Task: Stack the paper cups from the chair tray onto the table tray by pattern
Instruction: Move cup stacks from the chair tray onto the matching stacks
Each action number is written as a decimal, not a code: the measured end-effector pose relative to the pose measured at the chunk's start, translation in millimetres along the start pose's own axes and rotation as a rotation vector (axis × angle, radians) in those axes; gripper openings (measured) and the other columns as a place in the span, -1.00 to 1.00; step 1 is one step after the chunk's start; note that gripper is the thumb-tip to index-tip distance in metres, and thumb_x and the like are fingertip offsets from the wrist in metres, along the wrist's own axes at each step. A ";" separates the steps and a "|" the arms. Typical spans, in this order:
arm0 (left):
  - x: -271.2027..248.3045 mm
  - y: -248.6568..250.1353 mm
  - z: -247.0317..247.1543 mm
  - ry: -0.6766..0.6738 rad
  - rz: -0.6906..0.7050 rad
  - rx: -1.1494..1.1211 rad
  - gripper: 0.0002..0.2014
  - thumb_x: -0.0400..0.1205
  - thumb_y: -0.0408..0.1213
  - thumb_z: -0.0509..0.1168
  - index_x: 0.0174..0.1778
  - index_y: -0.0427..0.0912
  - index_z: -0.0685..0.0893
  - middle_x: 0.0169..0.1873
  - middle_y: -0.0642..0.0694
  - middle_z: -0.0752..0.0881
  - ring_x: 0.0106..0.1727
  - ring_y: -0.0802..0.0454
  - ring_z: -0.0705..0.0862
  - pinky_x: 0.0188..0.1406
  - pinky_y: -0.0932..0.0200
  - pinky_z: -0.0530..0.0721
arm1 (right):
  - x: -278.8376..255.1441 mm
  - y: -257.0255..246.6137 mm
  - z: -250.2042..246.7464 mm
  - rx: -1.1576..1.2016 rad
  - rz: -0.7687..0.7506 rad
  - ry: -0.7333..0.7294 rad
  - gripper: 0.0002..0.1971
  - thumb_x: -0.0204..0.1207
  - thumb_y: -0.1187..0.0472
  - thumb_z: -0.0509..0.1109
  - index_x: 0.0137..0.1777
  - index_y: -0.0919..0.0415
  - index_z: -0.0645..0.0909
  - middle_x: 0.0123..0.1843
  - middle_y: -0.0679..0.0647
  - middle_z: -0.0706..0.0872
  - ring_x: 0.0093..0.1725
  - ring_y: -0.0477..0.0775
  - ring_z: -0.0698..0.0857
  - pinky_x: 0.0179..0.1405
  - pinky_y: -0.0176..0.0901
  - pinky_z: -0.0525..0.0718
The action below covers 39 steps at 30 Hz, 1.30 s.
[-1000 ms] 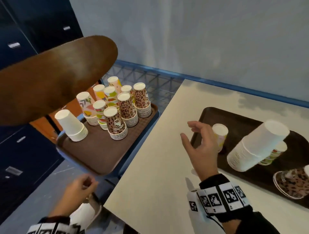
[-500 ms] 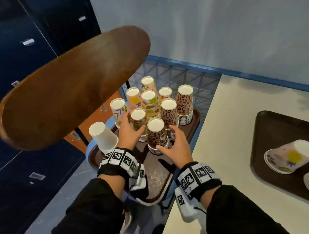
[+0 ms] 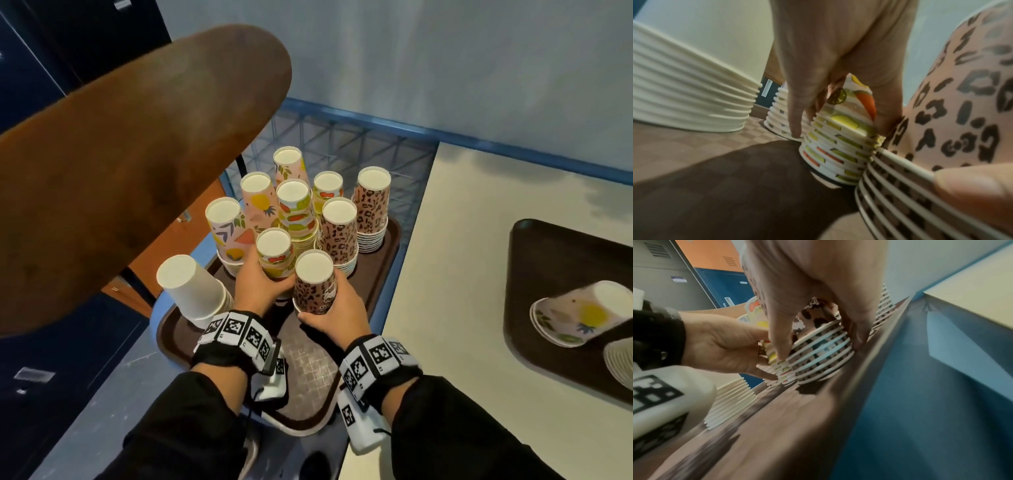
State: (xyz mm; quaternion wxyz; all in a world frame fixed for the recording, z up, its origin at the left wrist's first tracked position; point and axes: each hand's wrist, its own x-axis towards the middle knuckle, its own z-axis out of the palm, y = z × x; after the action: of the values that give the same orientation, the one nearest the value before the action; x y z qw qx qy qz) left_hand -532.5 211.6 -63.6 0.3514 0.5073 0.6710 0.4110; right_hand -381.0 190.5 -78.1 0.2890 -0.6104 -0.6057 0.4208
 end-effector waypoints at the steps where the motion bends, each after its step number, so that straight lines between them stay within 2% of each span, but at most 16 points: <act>1: -1.7 -1.6 0.1 -0.007 -0.026 -0.018 -0.16 0.21 -0.19 0.63 0.40 -0.07 0.40 0.23 0.09 0.61 0.28 0.15 0.57 0.25 0.14 0.50 | -0.8 -0.4 -2.0 -0.004 -0.002 -0.004 -0.13 0.07 0.10 0.66 0.40 0.06 0.34 0.35 0.08 0.61 0.37 0.09 0.55 0.31 -0.11 0.49; 3: -6.9 -2.5 0.1 -0.020 -0.062 -0.044 -0.07 0.10 0.00 0.60 0.41 0.02 0.36 0.26 0.07 0.64 0.32 0.07 0.60 0.35 -0.02 0.54 | -5.2 -2.2 -7.3 -0.005 -0.015 -0.014 -0.15 0.09 0.08 0.65 0.40 0.06 0.34 0.34 0.07 0.62 0.35 0.08 0.56 0.26 -0.13 0.52; 5: -12.0 -4.0 0.6 -0.027 -0.078 -0.050 -0.04 0.06 0.06 0.58 0.41 0.08 0.36 0.27 0.06 0.66 0.33 0.04 0.62 0.40 -0.10 0.53 | -12.4 -4.5 -13.0 0.022 -0.027 -0.022 -0.19 0.13 0.09 0.63 0.39 0.07 0.35 0.33 0.06 0.63 0.32 0.05 0.58 0.15 -0.25 0.48; 8: -22.0 -0.3 0.9 0.003 -0.092 -0.100 -0.06 0.02 0.03 0.58 0.36 0.12 0.38 0.21 0.08 0.66 0.29 0.05 0.62 0.37 -0.04 0.53 | -25.1 -7.9 -25.3 0.073 -0.040 0.002 -0.24 0.15 0.11 0.63 0.36 0.07 0.38 0.31 0.03 0.63 0.28 -0.03 0.58 0.10 -0.34 0.42; 11: -34.1 10.4 6.6 0.019 -0.077 -0.140 -0.03 -0.01 0.00 0.56 0.38 0.02 0.42 0.22 0.02 0.68 0.28 0.02 0.64 0.39 -0.14 0.54 | -39.2 -7.8 -47.1 0.122 -0.046 0.067 -0.24 0.11 0.12 0.65 0.33 0.03 0.39 0.24 -0.03 0.63 0.19 -0.13 0.57 0.11 -0.34 0.44; 15: -58.0 44.0 27.6 -0.055 -0.025 -0.149 -0.04 0.00 0.04 0.56 0.39 0.00 0.43 0.13 0.08 0.69 0.23 0.07 0.65 0.32 -0.01 0.56 | -66.1 -0.4 -93.9 0.228 -0.022 0.156 -0.31 0.08 0.18 0.68 0.16 -0.17 0.41 0.02 -0.22 0.61 -0.01 -0.34 0.59 -0.07 -0.66 0.46; 16: -64.2 52.8 35.8 -0.085 -0.004 -0.153 -0.05 0.04 0.00 0.59 0.40 -0.01 0.42 0.12 0.09 0.69 0.22 0.08 0.65 0.29 0.03 0.57 | -74.0 3.0 -106.8 0.254 -0.015 0.177 -0.32 0.08 0.20 0.68 0.12 -0.18 0.41 0.01 -0.22 0.62 -0.03 -0.36 0.59 -0.04 -0.62 0.49; 19: -85.4 82.5 67.2 -0.157 0.041 -0.165 -0.18 0.25 -0.28 0.63 0.41 -0.06 0.42 0.05 0.12 0.66 0.10 0.19 0.64 0.19 0.15 0.55 | -100.2 14.6 -146.6 0.335 0.006 0.243 -0.33 0.05 0.25 0.69 0.12 -0.13 0.48 0.06 -0.14 0.70 0.08 -0.20 0.67 0.10 -0.28 0.60; 21: -103.3 105.3 90.6 -0.201 0.070 -0.191 -0.24 0.28 -0.34 0.61 0.38 -0.08 0.44 -0.01 0.20 0.67 0.00 0.36 0.65 0.14 0.23 0.58 | -119.3 22.8 -173.3 0.362 -0.007 0.280 -0.35 0.05 0.29 0.69 0.07 -0.17 0.49 0.04 -0.16 0.72 0.08 -0.24 0.68 0.06 -0.30 0.63; 23: -120.9 125.4 113.0 -0.263 0.096 -0.236 -0.23 0.19 -0.25 0.64 0.31 -0.01 0.45 0.00 0.23 0.68 -0.04 0.46 0.68 0.15 0.23 0.62 | -139.9 31.5 -200.2 0.379 -0.018 0.322 -0.33 0.07 0.33 0.68 0.10 -0.16 0.48 0.05 -0.14 0.72 0.06 -0.34 0.68 -0.01 -0.45 0.63; 25: -138.4 143.0 135.4 -0.324 0.110 -0.259 -0.15 0.06 -0.06 0.61 0.30 0.05 0.45 0.07 0.13 0.73 0.08 0.30 0.72 0.19 0.12 0.64 | -162.4 41.0 -227.4 0.383 -0.029 0.369 -0.32 0.08 0.33 0.68 0.12 -0.16 0.47 0.07 -0.14 0.71 0.03 -0.42 0.67 -0.05 -0.57 0.61; 27: -155.8 158.7 158.0 -0.374 0.141 -0.259 -0.11 0.01 0.00 0.58 0.31 0.04 0.45 0.11 0.07 0.73 0.15 0.14 0.71 0.20 0.08 0.65 | -186.1 50.9 -253.3 0.361 -0.014 0.416 -0.33 0.07 0.28 0.68 0.11 -0.20 0.46 0.11 -0.13 0.71 0.09 -0.33 0.66 0.08 -0.41 0.63; 29: -175.7 175.0 181.7 -0.419 0.171 -0.229 -0.12 0.02 0.02 0.57 0.31 0.01 0.47 0.12 0.04 0.73 0.16 0.13 0.71 0.22 0.07 0.66 | -208.7 63.6 -279.0 0.362 0.007 0.482 -0.35 0.06 0.26 0.68 0.09 -0.20 0.49 0.11 -0.11 0.72 0.13 -0.19 0.67 0.22 -0.12 0.63; 32: -203.3 196.0 220.4 -0.486 0.213 -0.181 -0.17 0.11 -0.11 0.58 0.35 0.01 0.46 0.11 0.10 0.74 0.15 0.19 0.70 0.24 0.08 0.67 | -238.4 83.4 -316.8 0.368 0.043 0.590 -0.22 -0.06 0.11 0.69 0.23 -0.06 0.49 0.18 0.01 0.72 0.20 -0.02 0.67 0.32 0.10 0.61; 36: -238.9 227.0 271.9 -0.568 0.277 -0.201 -0.21 0.15 -0.18 0.57 0.32 0.08 0.44 0.07 0.20 0.72 0.15 0.29 0.69 0.18 0.27 0.65 | -272.1 110.9 -367.6 0.306 0.082 0.697 -0.17 -0.14 -0.06 0.63 0.24 -0.06 0.46 0.17 0.01 0.72 0.19 0.03 0.67 0.30 0.15 0.61; 39: -259.4 247.8 312.9 -0.613 0.308 -0.223 -0.25 0.23 -0.34 0.60 0.30 0.04 0.43 0.04 0.23 0.70 0.09 0.44 0.67 0.14 0.35 0.63 | -290.3 133.6 -400.0 0.276 0.119 0.770 -0.06 -0.21 -0.13 0.59 0.30 -0.05 0.42 0.22 0.03 0.69 0.22 0.06 0.65 0.29 0.17 0.61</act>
State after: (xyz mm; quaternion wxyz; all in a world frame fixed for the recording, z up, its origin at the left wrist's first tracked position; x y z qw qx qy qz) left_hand -95.5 57.6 45.7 0.5233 0.6608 0.4012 0.3585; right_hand 56.4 -45.3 45.6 0.5488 -0.7128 -0.3547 0.2550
